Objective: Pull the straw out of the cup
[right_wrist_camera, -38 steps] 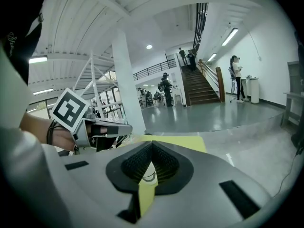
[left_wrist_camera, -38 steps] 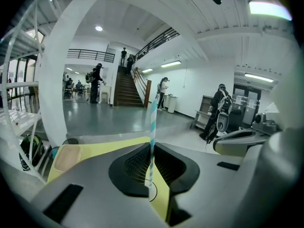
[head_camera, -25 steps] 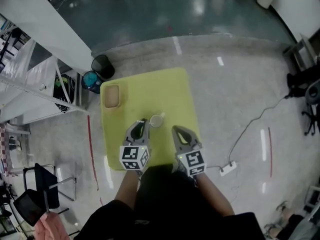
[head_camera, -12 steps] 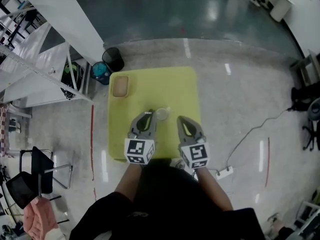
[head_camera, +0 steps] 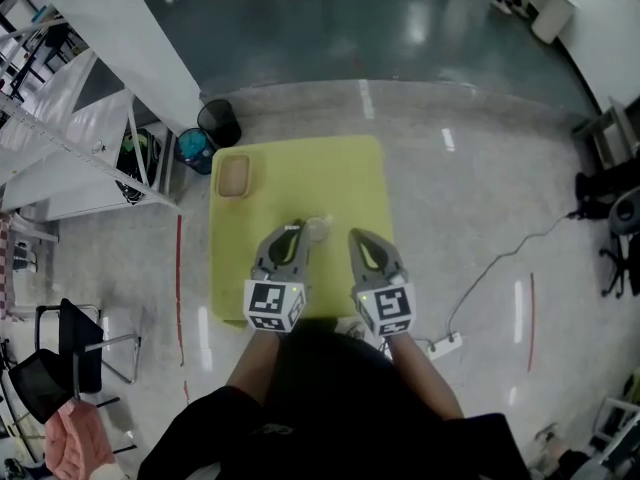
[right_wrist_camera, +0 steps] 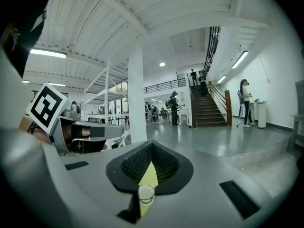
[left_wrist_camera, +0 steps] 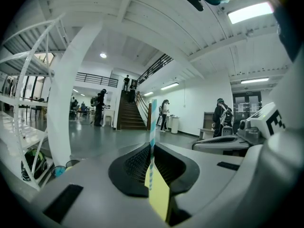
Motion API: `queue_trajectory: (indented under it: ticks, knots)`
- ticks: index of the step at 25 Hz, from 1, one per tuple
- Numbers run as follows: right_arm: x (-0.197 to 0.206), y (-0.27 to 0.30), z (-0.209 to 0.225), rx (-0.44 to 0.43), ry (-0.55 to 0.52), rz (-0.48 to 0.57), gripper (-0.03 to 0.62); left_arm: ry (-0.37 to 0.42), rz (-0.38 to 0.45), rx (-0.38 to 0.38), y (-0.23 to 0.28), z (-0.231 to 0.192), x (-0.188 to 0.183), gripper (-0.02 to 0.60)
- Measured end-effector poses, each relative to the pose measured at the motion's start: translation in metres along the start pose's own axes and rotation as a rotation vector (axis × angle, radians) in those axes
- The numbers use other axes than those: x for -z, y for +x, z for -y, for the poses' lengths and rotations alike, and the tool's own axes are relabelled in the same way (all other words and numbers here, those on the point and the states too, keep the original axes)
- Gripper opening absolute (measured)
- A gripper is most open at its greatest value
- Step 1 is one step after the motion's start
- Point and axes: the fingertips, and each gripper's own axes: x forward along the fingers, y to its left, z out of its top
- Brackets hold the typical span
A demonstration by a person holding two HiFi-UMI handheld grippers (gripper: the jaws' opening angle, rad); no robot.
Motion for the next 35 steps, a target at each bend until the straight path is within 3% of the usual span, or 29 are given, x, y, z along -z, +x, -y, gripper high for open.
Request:
queue_trajectory:
  ticks: [35]
  knots:
    - [-0.012,0.000,0.004,0.028,-0.036,0.013,0.015,-0.008,-0.021,0.027,0.004,0.003,0.006,0.064]
